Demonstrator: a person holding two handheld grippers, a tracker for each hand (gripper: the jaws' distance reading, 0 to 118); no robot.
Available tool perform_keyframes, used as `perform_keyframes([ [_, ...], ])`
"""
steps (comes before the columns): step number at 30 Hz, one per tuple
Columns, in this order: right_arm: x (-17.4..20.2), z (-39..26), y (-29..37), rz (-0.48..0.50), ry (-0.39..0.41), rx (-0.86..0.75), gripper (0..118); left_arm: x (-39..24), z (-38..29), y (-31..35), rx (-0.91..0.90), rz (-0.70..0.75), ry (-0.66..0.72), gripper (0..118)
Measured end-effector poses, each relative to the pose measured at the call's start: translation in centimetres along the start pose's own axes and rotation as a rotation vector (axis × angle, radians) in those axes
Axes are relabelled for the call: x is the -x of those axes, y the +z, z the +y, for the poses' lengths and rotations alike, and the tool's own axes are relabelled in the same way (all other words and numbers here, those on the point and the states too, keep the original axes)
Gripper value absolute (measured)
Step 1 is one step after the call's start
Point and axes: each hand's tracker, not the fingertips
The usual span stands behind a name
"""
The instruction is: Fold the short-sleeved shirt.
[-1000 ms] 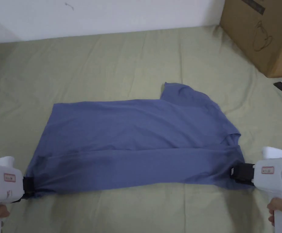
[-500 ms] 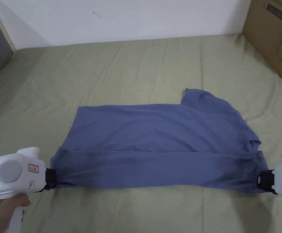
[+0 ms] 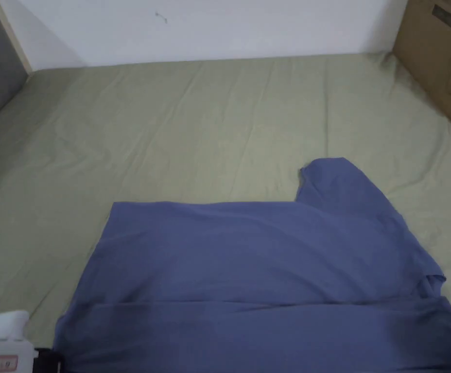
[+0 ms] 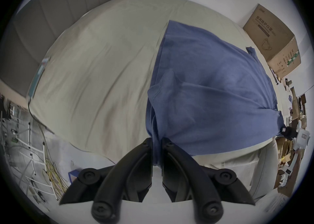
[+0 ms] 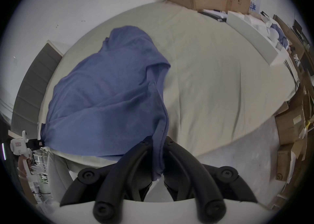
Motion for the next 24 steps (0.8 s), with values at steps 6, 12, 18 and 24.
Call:
perform_keyframes([
  [6,0.4,0.3,-0.8,-0.037,0.019,0.004,52,0.0,0.0,-0.2,-0.032,-0.01,0.046,22],
  [12,1.7,3.0,1.5,-0.082,0.151,-0.099,76,-1.7,2.8,3.0,-0.201,0.023,0.035,63],
  [18,3.7,7.5,1.5,-0.034,0.165,-0.2,0,-5.8,6.8,3.0,-0.3,-0.045,-0.01,1],
  [24,4.9,13.0,-0.8,0.051,0.144,-0.186,0,-8.1,9.7,0.9,-0.291,-0.075,-0.047,0],
])
